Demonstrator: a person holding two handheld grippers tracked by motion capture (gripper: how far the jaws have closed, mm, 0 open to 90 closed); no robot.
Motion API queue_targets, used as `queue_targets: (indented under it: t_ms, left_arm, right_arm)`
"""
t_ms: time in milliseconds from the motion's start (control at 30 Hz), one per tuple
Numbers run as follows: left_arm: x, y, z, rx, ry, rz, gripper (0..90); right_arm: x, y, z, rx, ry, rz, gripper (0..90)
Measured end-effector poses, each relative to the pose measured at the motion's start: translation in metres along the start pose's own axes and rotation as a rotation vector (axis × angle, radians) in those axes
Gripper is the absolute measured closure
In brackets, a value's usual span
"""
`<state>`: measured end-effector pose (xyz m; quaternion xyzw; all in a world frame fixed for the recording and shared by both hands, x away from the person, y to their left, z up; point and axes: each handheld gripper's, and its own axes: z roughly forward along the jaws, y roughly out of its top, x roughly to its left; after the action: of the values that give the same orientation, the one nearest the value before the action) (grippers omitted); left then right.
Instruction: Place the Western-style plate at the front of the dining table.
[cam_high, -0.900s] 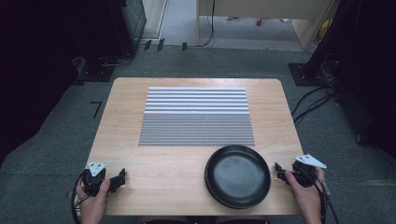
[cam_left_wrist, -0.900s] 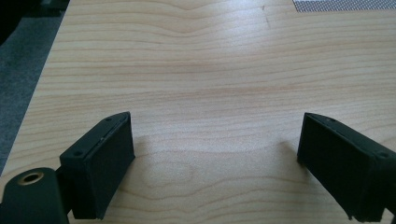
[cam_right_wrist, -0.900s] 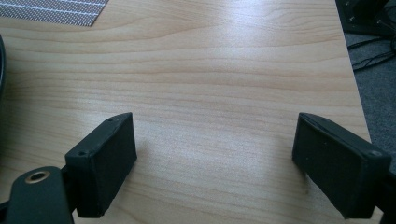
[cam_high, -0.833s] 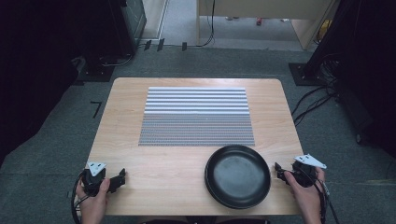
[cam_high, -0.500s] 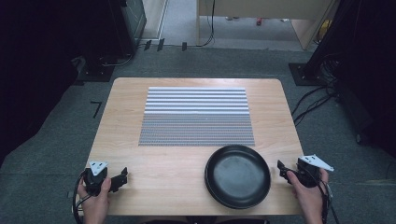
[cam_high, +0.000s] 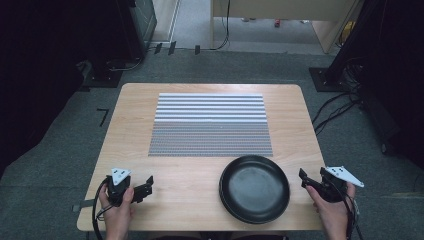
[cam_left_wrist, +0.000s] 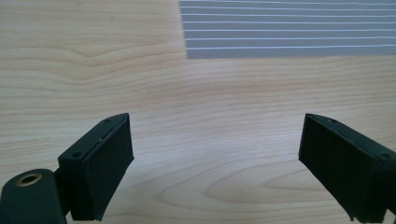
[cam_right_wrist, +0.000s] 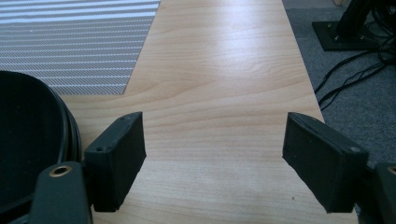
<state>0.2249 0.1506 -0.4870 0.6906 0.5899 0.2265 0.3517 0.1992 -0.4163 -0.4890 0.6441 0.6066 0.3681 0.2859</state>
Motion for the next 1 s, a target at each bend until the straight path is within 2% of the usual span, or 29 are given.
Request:
queue_targets:
  t_ms: [167,367,567,733,867,1000]
  left_arm:
    - [-0.021,0.004,0.004,0.008,-0.038,0.035,9.7]
    - [-0.051,0.009,0.011,0.015,-0.099,0.063,9.7]
    - [-0.086,0.012,0.02,0.028,-0.161,0.114,9.7]
    - [-0.107,0.017,0.024,0.025,-0.197,0.126,9.7]
    - [-0.121,0.022,0.026,0.025,-0.221,0.133,9.7]
    - [-0.134,0.025,0.029,0.025,-0.243,0.14,9.7]
  right_arm:
    - [0.007,0.004,-0.006,-0.024,0.007,0.01,25.8]
    - [0.017,0.006,-0.012,-0.074,0.018,-0.016,37.3]
    - [0.024,0.006,-0.014,-0.082,0.046,-0.036,39.3]
    - [0.029,0.005,-0.014,-0.094,0.075,-0.047,42.4]
    - [0.03,0.003,-0.014,-0.116,0.093,-0.012,48.1]
    - [0.033,0.001,-0.012,-0.093,0.113,-0.002,50.0]
